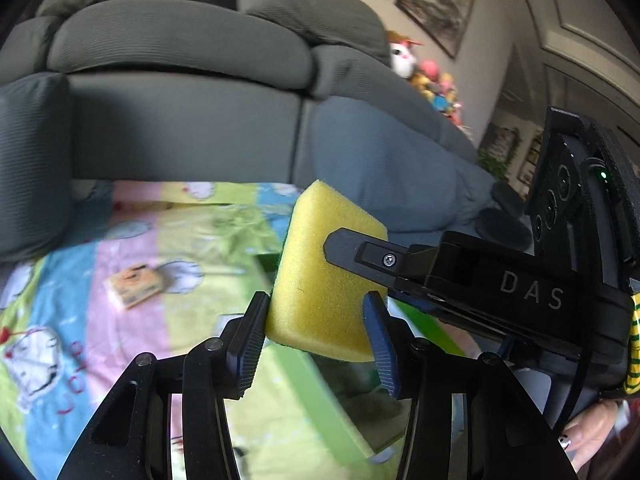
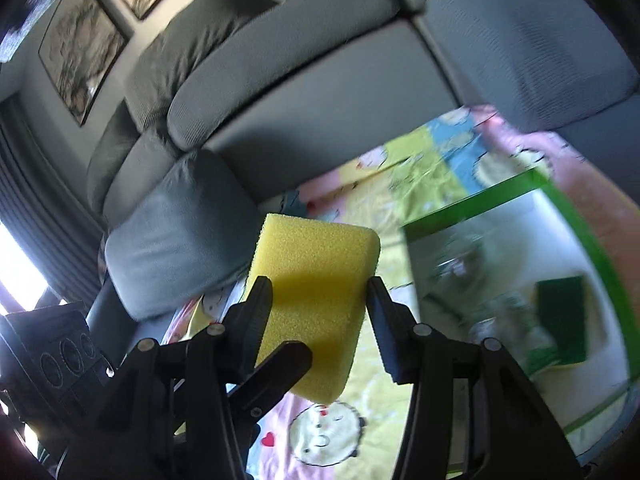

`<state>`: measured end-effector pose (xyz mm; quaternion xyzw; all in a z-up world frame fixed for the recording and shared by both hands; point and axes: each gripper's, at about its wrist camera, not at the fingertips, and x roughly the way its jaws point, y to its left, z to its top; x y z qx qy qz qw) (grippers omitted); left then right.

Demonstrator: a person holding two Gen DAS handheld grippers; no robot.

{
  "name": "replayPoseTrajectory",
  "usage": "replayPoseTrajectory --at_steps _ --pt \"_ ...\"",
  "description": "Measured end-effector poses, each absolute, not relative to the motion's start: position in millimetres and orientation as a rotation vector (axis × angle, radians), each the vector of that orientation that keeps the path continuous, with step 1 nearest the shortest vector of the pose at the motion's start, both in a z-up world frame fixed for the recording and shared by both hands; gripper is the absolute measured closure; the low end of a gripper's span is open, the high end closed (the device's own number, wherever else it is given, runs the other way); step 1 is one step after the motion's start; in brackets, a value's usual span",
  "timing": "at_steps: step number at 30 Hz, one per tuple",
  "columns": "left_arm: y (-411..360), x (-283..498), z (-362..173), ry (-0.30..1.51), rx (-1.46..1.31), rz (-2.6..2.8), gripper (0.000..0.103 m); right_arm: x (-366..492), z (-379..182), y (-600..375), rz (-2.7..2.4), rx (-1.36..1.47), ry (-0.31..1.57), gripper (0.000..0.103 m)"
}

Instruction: Organize objects

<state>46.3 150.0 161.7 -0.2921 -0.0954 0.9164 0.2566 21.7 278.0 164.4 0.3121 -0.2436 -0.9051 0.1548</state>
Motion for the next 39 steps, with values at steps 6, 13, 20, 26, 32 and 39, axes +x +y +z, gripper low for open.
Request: replayPoseTrajectory --at_steps 6,13,20,26,32,39 --pt "203 32 149 -0.182 -0.836 2.401 0.054 25 145 339 -2.653 0.899 -0.895 0.054" --pt "244 12 122 -0.174 -0.944 2.293 0.054 27 113 386 -2.677 0.98 -1.124 0.054" --pt "259 5 100 -0.191 -1.042 2.242 0.054 19 90 402 -2.68 1.088 -1.236 0.055" --pt "263 4 87 -0.179 -1.117 2.227 0.054 17 78 406 -2.673 1.161 -1.293 0.054" --pt "260 8 90 -0.176 -1.113 2.239 0.054 16 73 408 -2.685 1.198 -1.309 0.054" --pt "239 14 107 -0.186 -1.083 2.273 0.054 25 92 406 -2.811 1.13 -1.259 0.04"
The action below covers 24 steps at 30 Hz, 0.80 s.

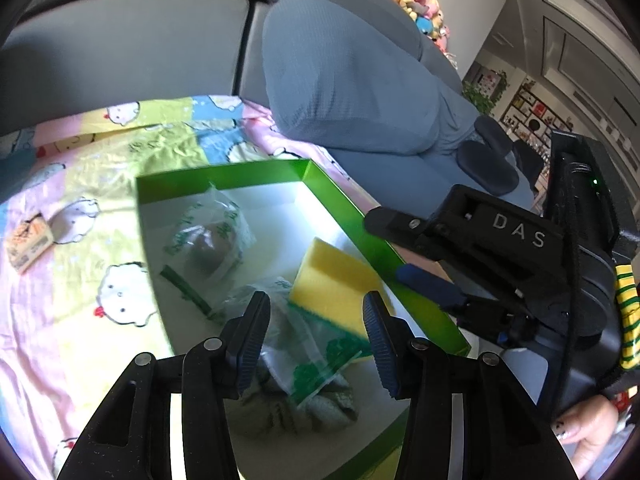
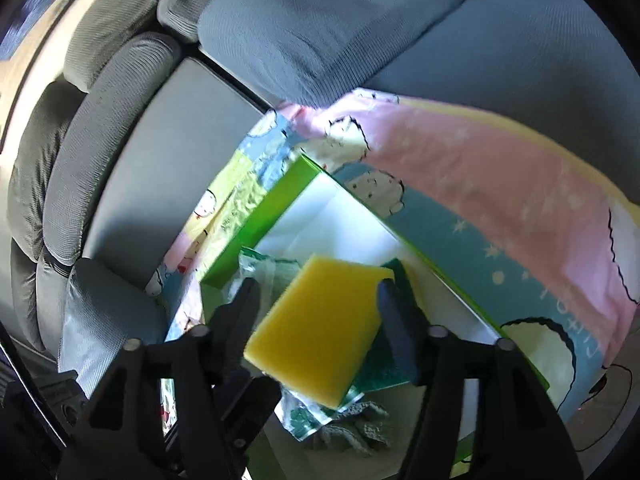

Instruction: Organize objects

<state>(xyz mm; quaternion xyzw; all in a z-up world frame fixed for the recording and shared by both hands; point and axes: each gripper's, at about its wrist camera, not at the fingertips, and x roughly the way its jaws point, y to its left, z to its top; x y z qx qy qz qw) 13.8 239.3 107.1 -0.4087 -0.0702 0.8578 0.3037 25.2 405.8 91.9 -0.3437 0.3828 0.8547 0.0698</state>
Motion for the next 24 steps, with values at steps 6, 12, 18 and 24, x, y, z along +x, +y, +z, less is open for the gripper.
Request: replayPoseTrajectory --at_steps 6,12,18,24 --pt "200 17 130 -0.163 -1.055 2.363 0.054 28 110 393 2.656 -0.977 1.1 0.033" --pt "136 26 145 -0.149 -1.039 2.572 0.031 22 129 364 2.792 -0.969 1.068 0.025" --pt "50 33 134 -0.252 -1.105 2.814 0.026 11 150 312 2.941 -1.002 0.995 0.016" --pt "-25 28 99 -0.601 -1.229 2.832 0.027 -19 149 250 3.018 -1.162 1.012 0.014"
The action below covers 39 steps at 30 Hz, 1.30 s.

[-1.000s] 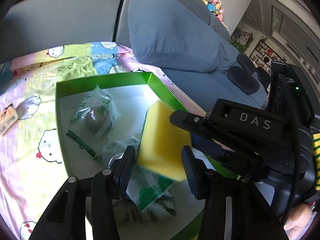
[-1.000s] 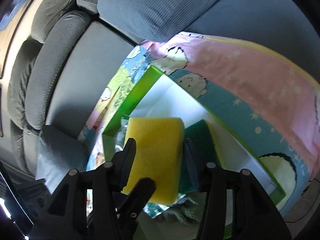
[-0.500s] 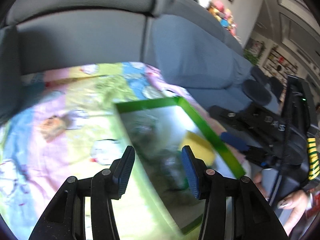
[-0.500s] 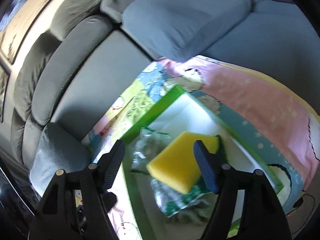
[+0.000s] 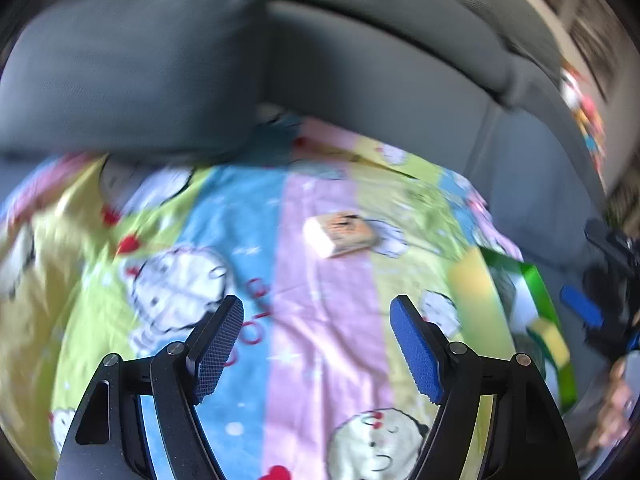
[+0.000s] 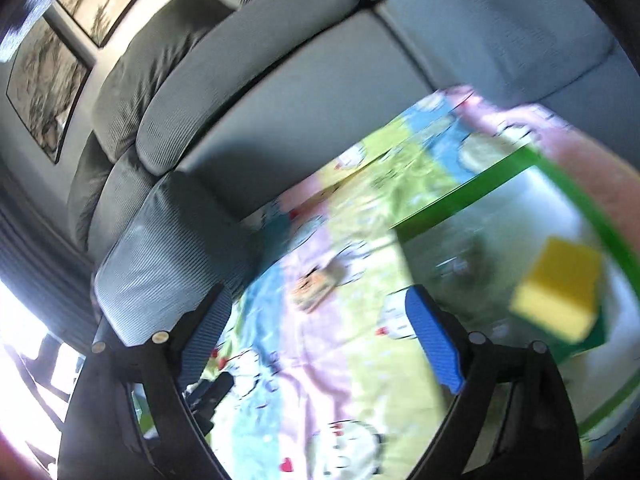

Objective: Organize objects
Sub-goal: 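Move the right tool out of the box to the tissue pack, then close the right tool on the orange-tree tissue pack and lift it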

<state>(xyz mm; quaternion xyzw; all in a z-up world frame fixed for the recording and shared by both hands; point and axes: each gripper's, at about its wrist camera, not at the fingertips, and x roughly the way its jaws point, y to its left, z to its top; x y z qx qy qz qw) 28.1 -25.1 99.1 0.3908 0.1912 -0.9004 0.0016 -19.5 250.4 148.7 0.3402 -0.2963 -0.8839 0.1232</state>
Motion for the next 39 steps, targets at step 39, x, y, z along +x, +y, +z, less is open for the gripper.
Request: replayPoseTrajectory --at_steps 39 --pt "-114 25 63 0.897 1.288 -2.589 0.027 -152 6 57 -2.557 1.617 -0.087 0.042"
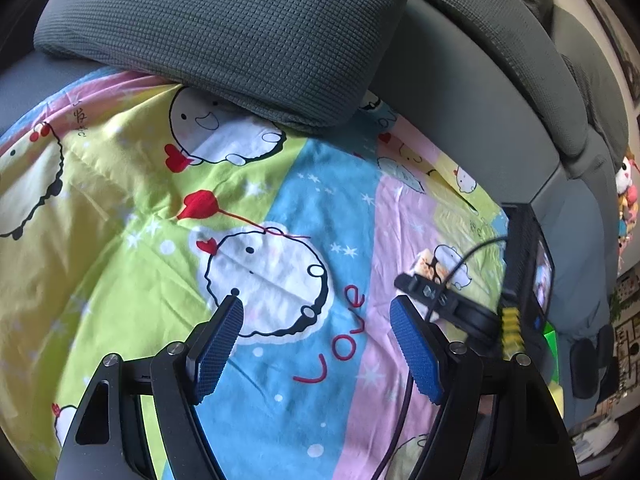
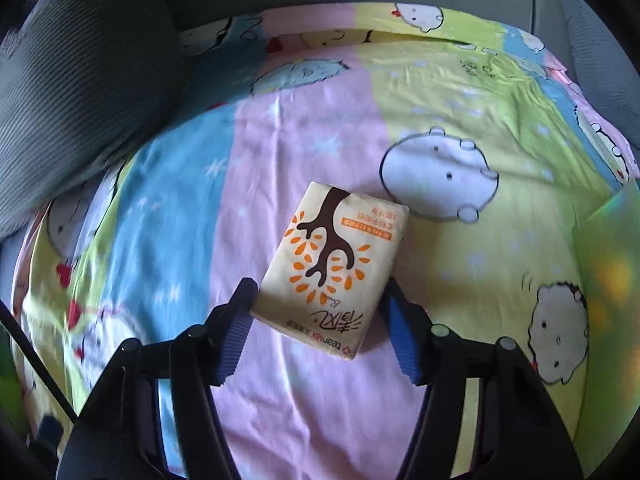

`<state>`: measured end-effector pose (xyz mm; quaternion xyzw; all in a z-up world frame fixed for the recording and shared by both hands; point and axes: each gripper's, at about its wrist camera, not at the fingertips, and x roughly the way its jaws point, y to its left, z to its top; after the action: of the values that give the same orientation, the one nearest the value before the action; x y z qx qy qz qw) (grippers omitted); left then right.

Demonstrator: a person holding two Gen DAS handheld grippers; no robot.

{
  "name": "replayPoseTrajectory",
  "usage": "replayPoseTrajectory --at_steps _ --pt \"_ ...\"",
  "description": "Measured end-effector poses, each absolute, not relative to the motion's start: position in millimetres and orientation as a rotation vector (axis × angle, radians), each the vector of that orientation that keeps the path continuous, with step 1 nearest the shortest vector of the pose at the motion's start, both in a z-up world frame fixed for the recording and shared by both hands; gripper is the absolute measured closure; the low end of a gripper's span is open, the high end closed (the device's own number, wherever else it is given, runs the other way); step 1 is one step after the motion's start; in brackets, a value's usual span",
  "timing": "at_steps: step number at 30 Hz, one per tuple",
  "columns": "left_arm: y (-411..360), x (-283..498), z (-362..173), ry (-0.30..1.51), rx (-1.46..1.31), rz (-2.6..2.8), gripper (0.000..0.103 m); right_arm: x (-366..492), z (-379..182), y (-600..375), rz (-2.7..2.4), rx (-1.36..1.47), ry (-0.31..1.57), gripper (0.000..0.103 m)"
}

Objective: Organize objects
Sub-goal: 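Close the right tool on the orange-tree tissue pack and lift it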

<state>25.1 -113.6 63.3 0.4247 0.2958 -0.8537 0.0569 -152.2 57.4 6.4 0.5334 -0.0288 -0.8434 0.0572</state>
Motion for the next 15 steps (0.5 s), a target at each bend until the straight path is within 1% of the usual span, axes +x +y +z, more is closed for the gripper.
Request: replayPoseTrajectory --at_steps 8,9,14,15 --pt "-108 20 57 0.862 1.336 -2.577 0.027 -97 10 69 -2.355 1.688 -0.004 0.042" --pt "-107 20 57 0.856 1.342 -2.581 0.027 -88 12 73 -2.337 1.709 -0.018 0.042" --pt "-96 16 55 0.841 1.383 -2.599 0.027 -52 21 94 -2.251 1.724 -0.207 0.039" --pt "-94 16 55 0.832 1.394 -2.605 0.027 -47 25 99 -2.261 1.707 -0.232 0.034"
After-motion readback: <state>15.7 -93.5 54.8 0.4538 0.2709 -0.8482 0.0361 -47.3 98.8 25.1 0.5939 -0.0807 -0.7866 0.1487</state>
